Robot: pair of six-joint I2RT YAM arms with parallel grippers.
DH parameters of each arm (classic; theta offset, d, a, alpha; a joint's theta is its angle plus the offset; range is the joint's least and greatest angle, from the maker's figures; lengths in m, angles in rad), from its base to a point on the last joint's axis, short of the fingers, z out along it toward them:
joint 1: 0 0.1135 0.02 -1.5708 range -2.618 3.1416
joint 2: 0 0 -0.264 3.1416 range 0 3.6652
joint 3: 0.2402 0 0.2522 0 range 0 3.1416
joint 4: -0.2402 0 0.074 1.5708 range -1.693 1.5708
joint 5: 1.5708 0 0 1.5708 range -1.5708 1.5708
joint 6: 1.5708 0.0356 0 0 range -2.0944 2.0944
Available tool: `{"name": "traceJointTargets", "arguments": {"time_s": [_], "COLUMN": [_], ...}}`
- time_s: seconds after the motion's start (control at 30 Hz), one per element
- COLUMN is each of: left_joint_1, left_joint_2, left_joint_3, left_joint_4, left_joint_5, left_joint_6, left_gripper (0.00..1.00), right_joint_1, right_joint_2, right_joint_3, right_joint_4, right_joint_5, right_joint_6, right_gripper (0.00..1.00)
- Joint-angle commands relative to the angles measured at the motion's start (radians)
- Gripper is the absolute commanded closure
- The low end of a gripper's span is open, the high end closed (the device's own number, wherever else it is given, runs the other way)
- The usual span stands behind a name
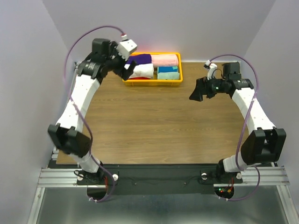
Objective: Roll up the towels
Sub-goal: Place the rolled towel into the container
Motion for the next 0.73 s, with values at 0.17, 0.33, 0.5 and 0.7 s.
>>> {"name": "traceJointTargets", "arguments": {"time_s": [0.17,0.33,0.5,0.7], "left_joint_1": [0.042,0.042,0.042,0.043], "left_joint_2": [-0.441,-0.548,-0.616,-0.637], "left_joint_3": [-0.623,-0.844,-0.964,-0.969], "left_joint_4": [0.232,0.258,0.312,0.297], "left_joint_5": [-0.14,-0.255,-0.256,-0.239], "left_joint_6": [-0.338,-0.37,-0.389,-0.372], "left_gripper": [0.01,0.01,0.01,0.01], "right_joint_1": [-0.056,-0.058,-0.056,-0.056], "right_joint_2": [-0.001,-0.008,-0.064,-0.105], "right_joint_3": [-0.053,-0.208,-0.294,-0.309], "right_joint_4": [0.004,0.035,0.062,0.064], "right_joint_5": [-0.063,-0.023,0.004,0.011], "right_joint_6": [0.145,0.113,0.124,0.119], "right_gripper": [0.0,0.0,0.0,0.0]}}
